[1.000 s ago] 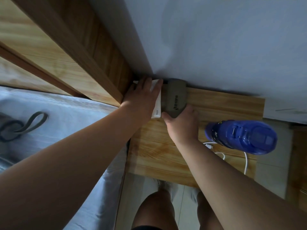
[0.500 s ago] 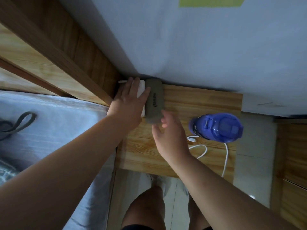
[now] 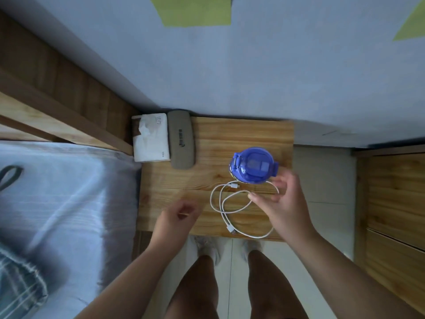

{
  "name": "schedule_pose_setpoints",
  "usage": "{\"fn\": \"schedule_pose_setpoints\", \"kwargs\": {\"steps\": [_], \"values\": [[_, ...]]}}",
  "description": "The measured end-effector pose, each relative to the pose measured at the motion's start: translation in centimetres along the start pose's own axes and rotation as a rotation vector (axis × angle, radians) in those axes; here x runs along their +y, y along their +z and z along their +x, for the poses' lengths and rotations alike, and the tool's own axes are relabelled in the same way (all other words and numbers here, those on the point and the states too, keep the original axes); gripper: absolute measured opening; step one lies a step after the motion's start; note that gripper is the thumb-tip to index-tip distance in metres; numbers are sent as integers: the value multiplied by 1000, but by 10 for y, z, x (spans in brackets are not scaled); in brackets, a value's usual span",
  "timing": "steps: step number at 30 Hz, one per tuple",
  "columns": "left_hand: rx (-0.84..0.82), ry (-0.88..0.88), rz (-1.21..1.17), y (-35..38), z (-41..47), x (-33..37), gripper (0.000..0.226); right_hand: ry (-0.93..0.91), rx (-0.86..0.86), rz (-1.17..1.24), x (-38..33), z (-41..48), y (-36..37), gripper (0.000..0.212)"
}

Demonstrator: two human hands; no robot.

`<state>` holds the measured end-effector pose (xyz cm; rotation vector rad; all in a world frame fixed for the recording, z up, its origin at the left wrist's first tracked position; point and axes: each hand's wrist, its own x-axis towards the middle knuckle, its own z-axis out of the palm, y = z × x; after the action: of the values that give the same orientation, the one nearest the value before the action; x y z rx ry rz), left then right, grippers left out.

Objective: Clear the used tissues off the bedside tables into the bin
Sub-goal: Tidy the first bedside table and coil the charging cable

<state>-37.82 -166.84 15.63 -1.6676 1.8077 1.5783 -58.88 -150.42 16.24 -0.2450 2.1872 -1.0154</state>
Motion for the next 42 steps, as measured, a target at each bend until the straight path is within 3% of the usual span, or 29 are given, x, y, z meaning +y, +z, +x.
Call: {"fn": "schedule_pose_setpoints", "kwargs": {"steps": [3,5,9,12,19,29,32,36,39,42], "values": [[1,-88,-86,11,-3,-11,12,-151,-107,27,-13,23,4,121],[5,-129,-115,15,-4,-15,11,-248,-171,14,-22,34,11,113],[35,-145,-147,19,-1,-20,14,-392,-152,-17,-32,45,21,57],[27,-166,-166,20,-1,-20,13,-366,-158,-37,-40,52,25,45],[61,-187,-273,20,-4,-14,11,-314,-124,-63,-80,83,43,49],[43,-158,-272,33,-12,-23,12,-385,-133,-5,-110,108,86,51],[31,-150,-240,36,-16,-30,20,-402,-125,-20,-109,110,87,55],[49,-170,-214,41,-19,-29,12,-407,-184,-34,-106,105,78,66],[51,-131,-136,45,-17,-17,13,-378,-134,-129,-87,92,56,67],[4,-47,-41,50,-11,2,27,-296,-41,-278,-53,72,27,53]]}}
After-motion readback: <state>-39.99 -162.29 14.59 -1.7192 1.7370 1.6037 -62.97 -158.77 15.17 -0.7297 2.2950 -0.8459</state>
